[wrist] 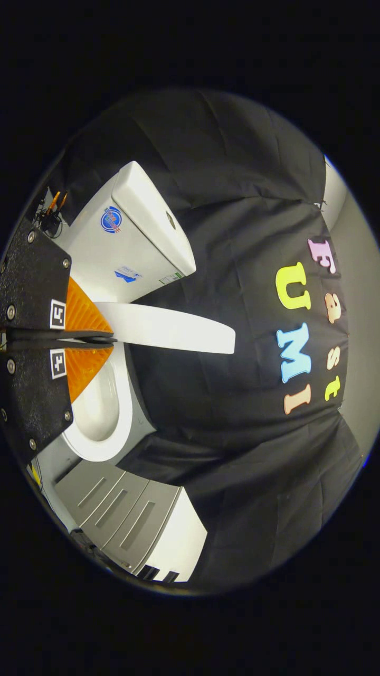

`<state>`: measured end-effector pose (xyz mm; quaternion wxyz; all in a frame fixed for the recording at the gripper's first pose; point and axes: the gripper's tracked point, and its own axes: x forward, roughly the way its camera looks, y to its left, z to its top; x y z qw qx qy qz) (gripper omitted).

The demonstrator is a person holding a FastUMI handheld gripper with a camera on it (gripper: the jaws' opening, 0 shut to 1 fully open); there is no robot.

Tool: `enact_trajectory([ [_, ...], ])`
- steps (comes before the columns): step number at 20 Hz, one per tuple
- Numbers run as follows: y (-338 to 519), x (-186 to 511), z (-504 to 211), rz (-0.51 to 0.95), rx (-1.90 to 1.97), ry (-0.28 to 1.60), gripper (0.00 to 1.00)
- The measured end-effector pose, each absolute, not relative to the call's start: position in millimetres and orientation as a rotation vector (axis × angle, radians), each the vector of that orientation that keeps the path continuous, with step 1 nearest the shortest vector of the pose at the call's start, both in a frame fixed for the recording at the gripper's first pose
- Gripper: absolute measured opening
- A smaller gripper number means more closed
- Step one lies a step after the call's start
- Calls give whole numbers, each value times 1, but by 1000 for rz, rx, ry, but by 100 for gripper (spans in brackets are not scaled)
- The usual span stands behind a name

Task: Open the toilet lid.

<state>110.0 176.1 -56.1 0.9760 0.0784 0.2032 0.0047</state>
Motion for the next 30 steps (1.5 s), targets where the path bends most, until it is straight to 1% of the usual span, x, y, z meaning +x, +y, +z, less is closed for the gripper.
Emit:
enact_trajectory([
  [7, 207, 109, -48, 59, 55, 392, 0],
  [23, 297, 109, -42, 238, -84, 362, 0],
  [30, 321, 109, -45, 269, -102, 358, 0],
])
